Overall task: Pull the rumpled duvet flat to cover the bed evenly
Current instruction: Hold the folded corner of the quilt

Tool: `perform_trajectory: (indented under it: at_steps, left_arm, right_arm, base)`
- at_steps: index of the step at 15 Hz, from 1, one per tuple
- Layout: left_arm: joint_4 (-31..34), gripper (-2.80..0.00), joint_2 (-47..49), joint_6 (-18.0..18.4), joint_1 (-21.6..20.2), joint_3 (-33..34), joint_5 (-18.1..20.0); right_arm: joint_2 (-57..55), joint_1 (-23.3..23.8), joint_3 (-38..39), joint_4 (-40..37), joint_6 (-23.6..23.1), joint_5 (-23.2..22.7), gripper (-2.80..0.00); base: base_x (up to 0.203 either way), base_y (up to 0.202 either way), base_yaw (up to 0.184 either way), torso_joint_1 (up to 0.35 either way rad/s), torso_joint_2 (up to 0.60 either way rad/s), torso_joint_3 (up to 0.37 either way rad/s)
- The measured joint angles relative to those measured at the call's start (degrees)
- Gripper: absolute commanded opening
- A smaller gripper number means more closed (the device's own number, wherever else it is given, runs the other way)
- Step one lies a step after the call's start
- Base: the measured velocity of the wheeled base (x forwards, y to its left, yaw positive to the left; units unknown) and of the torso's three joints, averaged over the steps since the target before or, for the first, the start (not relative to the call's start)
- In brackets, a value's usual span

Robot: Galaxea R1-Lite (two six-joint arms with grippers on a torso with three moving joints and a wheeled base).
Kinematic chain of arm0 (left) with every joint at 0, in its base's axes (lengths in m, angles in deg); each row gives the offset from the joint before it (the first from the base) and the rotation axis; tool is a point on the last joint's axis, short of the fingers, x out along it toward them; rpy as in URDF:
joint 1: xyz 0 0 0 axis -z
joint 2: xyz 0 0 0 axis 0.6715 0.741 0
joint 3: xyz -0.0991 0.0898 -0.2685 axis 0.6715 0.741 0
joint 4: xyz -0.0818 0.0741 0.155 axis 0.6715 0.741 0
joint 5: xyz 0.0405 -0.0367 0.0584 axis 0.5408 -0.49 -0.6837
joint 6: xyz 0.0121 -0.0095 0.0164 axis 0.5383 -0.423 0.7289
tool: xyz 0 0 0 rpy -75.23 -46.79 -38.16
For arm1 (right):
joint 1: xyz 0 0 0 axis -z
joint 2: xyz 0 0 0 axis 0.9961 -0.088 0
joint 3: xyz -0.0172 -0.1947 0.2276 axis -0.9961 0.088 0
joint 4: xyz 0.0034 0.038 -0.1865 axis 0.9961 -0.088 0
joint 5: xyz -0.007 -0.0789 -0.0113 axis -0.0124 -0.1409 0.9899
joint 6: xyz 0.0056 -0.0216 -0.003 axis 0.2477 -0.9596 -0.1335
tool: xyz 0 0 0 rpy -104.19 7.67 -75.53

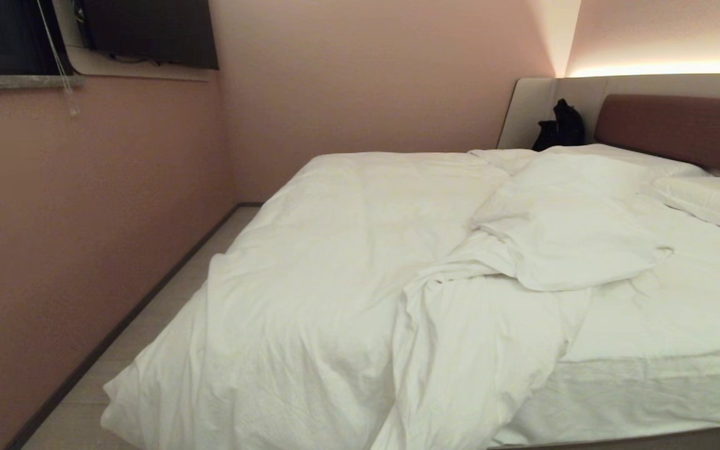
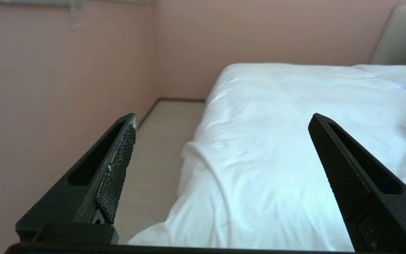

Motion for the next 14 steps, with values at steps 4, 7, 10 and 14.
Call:
perform_trajectory:
  at_steps: [4, 7, 10, 14]
  left_arm:
    - [-0.2, 0.00, -1.5, -0.4, 1.2, 1.9, 1.8]
    - [-0.2, 0.00, -3.6, -0.9, 1.9, 3.5, 3.7]
    - [-0.2, 0.00, -6.5, -0.8, 6.5, 4.4, 2.7]
    - [0.0, 0.00, -10.0, 0.6, 17.2, 6.4, -6.9]
  right_arm:
    - [0.0, 0.0, 0.0, 0.1, 0.0, 0.0, -2.80]
    - [0.0, 0.0, 0.0, 0.1, 0.0, 0.0, -2.80]
    - [0.0, 0.0, 0.0, 0.1, 0.0, 0.0, -2.80]
    - [0.0, 0.0, 0.0, 0.1, 0.0, 0.0, -2.80]
  base:
    - [0.000, 0.000, 0.000, 0.000, 0.00, 0.000]
    - [0.000, 0.000, 0.000, 0.000, 0.00, 0.000]
    - [0.000, 0.000, 0.000, 0.000, 0.00, 0.000]
    - [0.000, 0.000, 0.000, 0.000, 0.00, 0.000]
